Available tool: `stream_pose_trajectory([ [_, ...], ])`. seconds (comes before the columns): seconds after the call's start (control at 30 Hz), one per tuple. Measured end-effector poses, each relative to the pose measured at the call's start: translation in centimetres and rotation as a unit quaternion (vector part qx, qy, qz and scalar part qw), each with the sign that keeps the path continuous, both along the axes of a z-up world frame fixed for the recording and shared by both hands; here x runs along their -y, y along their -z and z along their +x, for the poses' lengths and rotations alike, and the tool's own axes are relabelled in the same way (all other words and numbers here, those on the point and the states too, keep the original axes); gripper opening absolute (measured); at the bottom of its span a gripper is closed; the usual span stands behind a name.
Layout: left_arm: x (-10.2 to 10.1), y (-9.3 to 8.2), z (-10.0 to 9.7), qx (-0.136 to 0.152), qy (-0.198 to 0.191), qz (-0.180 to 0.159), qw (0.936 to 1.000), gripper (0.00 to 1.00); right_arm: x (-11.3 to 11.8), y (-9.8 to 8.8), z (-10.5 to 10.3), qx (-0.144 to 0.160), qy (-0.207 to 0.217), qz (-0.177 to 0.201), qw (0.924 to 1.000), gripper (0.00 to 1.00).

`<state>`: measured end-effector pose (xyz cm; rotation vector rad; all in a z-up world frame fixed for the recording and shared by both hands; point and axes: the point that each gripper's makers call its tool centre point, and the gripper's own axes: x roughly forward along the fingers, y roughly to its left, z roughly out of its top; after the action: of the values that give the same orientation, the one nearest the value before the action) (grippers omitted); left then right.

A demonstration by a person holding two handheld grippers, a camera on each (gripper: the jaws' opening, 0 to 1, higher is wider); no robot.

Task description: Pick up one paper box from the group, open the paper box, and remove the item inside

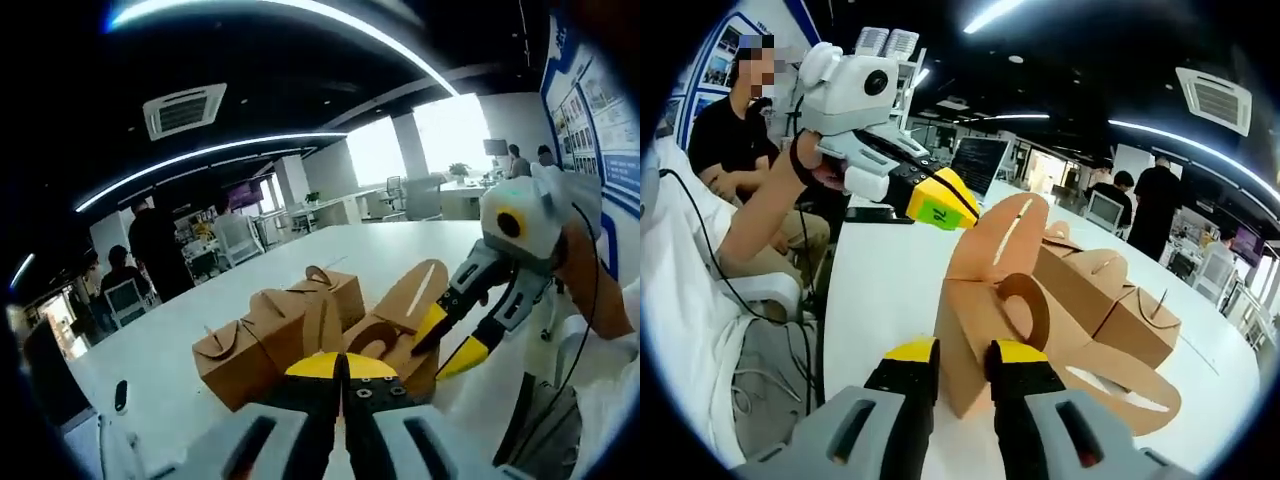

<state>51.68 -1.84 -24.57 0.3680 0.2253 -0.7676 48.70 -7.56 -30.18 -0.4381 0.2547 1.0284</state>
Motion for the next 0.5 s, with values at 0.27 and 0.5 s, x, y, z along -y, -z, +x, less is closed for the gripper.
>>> stream_pose_trajectory([
  [0.27, -0.8, 0.1, 0.3, 0.0, -0.012, -0.004, 0.9999, 0.03, 0.0, 0.0, -0.2, -0.001, -0.001, 0.001, 1.0, 0.22],
  [0.5, -1.6, 0.3, 0.5, -0.001, -0.02, -0.007, 0.9998, 0.03, 0.1, 0.1, -0.2, -0.001, -0.001, 0.0, 1.0, 0.22],
])
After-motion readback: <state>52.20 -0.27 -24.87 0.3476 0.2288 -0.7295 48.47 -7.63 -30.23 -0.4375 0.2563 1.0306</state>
